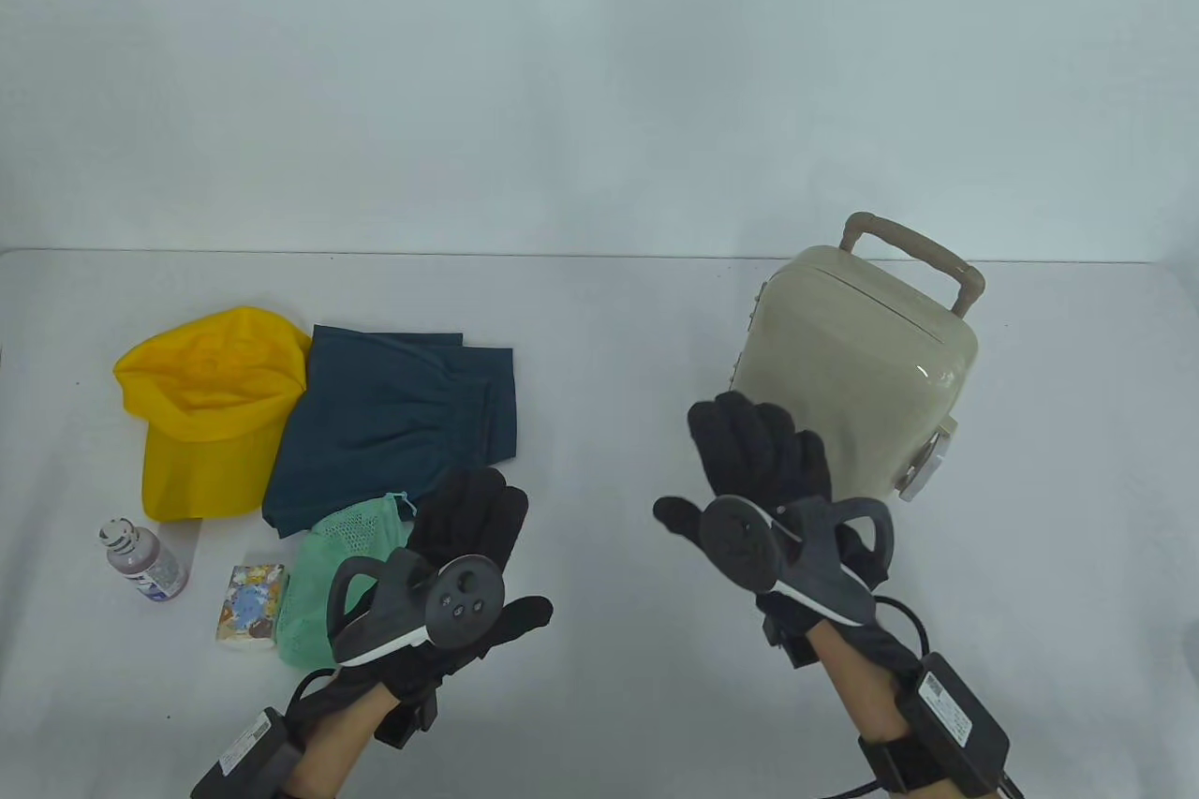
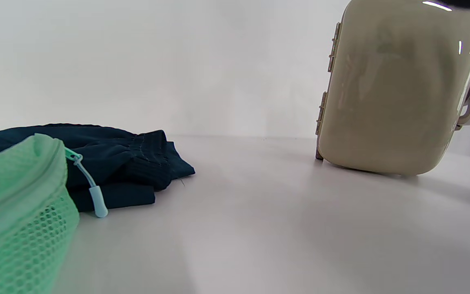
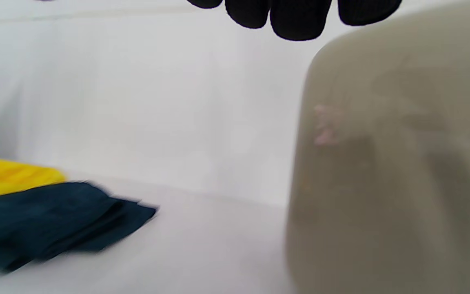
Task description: Pack suitcase
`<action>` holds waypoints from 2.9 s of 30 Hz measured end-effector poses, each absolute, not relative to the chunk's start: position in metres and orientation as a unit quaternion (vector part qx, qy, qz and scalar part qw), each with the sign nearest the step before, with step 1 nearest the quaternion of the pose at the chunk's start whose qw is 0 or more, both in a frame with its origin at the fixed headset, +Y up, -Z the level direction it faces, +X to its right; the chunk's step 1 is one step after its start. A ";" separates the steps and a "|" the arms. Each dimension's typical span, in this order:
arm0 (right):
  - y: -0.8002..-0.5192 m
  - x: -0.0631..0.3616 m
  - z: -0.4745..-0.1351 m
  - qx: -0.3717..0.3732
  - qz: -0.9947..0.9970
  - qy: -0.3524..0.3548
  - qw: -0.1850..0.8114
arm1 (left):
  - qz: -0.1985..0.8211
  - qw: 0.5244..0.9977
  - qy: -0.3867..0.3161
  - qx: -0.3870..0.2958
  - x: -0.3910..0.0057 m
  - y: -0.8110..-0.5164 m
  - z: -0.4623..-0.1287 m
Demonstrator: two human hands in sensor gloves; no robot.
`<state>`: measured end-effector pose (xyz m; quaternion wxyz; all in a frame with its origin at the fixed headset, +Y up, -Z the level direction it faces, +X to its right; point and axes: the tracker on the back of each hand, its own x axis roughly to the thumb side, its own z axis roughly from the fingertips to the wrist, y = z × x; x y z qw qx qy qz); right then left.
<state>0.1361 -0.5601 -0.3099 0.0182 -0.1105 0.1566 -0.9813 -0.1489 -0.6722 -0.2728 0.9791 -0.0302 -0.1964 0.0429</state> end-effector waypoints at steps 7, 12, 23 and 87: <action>-0.506 0.187 -0.362 0.031 -0.988 0.143 0.053 | 0.040 0.979 -0.195 -0.036 -0.149 -0.673 -0.273; -0.501 0.211 -0.396 0.106 -0.990 0.065 0.074 | 0.037 0.980 -0.192 -0.041 -0.149 -0.674 -0.274; -0.527 0.215 -0.424 0.150 -0.977 -0.025 0.146 | 0.031 0.980 -0.189 -0.043 -0.150 -0.673 -0.274; -0.532 0.104 -0.388 -0.095 -0.985 -0.013 0.146 | 0.381 0.894 0.018 -0.236 -0.099 -0.732 -0.390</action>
